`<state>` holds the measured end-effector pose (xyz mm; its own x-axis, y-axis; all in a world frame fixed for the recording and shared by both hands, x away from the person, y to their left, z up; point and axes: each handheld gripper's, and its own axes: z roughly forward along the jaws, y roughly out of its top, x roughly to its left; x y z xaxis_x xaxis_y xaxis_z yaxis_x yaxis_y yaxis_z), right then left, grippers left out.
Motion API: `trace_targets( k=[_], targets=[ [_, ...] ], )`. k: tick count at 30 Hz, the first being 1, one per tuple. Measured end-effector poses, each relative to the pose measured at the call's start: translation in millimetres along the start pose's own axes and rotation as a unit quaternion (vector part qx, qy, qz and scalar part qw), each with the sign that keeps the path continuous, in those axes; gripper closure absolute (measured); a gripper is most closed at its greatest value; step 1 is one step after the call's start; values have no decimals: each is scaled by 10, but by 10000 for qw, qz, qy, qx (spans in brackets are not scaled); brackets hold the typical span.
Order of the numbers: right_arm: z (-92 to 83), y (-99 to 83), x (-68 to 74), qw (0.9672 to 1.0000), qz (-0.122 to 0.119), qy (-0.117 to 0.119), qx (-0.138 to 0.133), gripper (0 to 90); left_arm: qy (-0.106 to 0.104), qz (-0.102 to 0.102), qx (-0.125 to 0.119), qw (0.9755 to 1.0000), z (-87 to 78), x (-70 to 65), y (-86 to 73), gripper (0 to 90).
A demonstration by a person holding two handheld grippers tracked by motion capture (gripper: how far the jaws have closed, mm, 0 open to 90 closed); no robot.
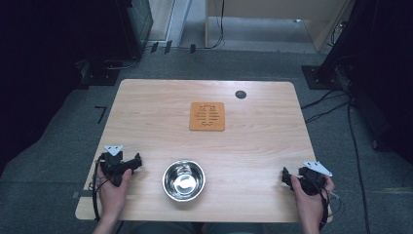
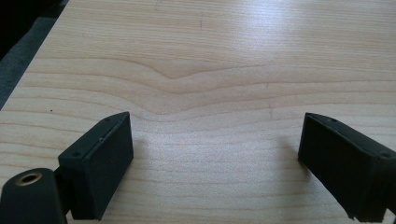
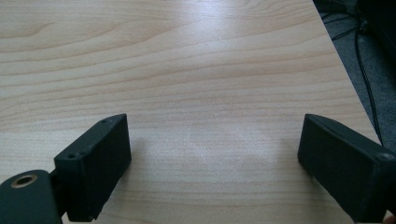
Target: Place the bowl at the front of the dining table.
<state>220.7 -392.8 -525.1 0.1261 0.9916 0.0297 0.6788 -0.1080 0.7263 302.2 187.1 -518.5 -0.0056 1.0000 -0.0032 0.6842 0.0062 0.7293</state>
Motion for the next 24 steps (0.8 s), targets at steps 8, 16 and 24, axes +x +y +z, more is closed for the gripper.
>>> trace_targets(
  k=[8,16,24],
  targets=[
    [-43,-4,5,9994,217,-181,-207,131,-5,5,-3,10000,3,-2,3,100],
    [-110,38,63,9987,345,-41,-364,131,-6,2,-6,10000,6,-4,5,100],
    [-181,88,201,9984,239,86,-496,131,-5,3,-5,10000,5,-4,5,100]
  ],
)
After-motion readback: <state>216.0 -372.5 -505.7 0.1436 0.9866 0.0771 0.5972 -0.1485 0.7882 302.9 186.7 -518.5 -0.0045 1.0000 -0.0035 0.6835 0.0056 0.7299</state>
